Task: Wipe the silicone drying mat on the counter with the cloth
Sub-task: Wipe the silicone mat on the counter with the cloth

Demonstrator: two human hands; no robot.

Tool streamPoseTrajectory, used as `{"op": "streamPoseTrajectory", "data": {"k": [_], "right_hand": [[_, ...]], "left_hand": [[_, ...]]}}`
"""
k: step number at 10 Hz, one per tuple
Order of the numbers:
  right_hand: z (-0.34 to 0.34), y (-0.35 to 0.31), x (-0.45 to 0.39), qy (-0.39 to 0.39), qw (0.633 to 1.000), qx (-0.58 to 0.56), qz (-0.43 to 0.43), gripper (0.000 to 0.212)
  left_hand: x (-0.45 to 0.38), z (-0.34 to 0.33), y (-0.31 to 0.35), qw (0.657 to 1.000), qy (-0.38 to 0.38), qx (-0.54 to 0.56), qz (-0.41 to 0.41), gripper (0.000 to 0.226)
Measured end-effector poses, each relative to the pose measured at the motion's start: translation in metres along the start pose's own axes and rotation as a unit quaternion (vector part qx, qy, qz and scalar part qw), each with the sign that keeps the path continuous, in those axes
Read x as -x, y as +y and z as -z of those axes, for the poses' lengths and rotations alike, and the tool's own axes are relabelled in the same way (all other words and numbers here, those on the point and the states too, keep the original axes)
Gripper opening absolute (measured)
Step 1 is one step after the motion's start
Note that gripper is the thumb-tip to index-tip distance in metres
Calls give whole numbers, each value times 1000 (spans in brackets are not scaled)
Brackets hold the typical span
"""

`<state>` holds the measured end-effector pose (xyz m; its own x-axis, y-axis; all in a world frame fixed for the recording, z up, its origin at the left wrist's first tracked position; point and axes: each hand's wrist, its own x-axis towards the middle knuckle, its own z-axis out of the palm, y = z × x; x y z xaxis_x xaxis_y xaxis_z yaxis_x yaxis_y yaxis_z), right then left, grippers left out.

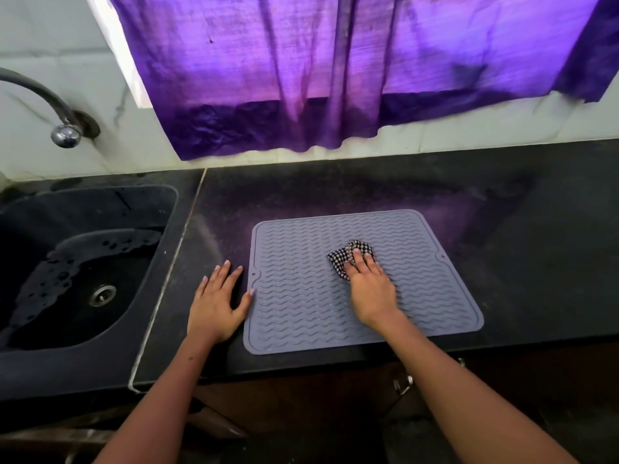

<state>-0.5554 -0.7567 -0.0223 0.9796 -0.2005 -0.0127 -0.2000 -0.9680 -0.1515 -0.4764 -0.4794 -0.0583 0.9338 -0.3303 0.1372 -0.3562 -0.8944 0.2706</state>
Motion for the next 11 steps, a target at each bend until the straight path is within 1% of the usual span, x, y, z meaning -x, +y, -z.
{"op": "streamPoseTrajectory", "data": {"k": [1, 2, 3, 4, 5, 6, 7, 8, 9, 10, 11], "right_hand": [[13, 13, -10, 3, 947, -304, -102, 46], [35, 24, -18, 85, 735, -620, -261, 37], [49, 26, -5, 176, 827, -476, -241, 40], [30, 22, 14, 121, 955, -241, -124, 47], [-3, 21, 21, 58, 995, -63, -51, 56], [-7, 28, 17, 53, 996, -68, -38, 61], [0, 32, 13, 45, 992, -117, -23, 57], [23, 43, 4, 57, 876, -448, -168, 41], [48, 60, -5, 188, 697, -616, -315, 36], [51, 61, 5, 234, 842, -408, -265, 41], [20, 59, 14, 111, 954, -227, -162, 49]], "left_hand": [[1, 1, 1, 1000, -2, 5, 1, 85], [1, 2, 0, 1000, -1, 10, 2, 86], [0, 2, 0, 1000, -3, 7, 1, 86], [1, 2, -1, 1000, -2, 5, 1, 85], [-1, 0, -2, 1000, 0, 2, -2, 85], [-1, -1, -1, 1000, 3, 1, -3, 84], [0, 0, 0, 1000, 1, 1, -1, 84], [1, 1, 0, 1000, -2, 1, -2, 86], [0, 2, 0, 1000, -9, 4, 0, 87], [0, 2, 0, 1000, -10, 2, -2, 87], [0, 3, -1, 1000, -6, 2, -3, 87]]}}
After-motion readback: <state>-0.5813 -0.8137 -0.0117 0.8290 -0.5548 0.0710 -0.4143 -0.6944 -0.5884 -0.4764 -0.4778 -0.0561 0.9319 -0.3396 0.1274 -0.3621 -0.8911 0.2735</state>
